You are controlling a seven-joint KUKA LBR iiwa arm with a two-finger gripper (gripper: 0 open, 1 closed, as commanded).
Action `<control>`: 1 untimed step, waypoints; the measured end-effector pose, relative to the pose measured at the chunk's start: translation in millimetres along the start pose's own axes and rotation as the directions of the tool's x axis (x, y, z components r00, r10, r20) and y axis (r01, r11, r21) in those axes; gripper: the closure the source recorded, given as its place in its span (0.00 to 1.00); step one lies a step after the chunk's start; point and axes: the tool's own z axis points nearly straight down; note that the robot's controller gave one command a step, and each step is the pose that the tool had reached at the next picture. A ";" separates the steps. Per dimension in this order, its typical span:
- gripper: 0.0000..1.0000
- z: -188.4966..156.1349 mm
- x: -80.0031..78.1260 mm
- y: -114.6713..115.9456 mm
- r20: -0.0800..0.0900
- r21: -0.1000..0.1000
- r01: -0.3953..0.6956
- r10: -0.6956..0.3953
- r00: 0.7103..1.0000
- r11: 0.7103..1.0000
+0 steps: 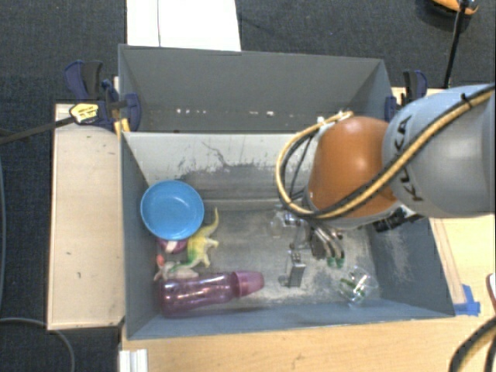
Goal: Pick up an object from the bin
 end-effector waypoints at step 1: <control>0.00 -4.3 -1.5 -0.2 0.008 -0.001 -0.001 0.001 1.000 1.000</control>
Offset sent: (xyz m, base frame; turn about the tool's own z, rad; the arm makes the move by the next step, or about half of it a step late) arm 0.0108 0.0718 -0.0453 -0.1540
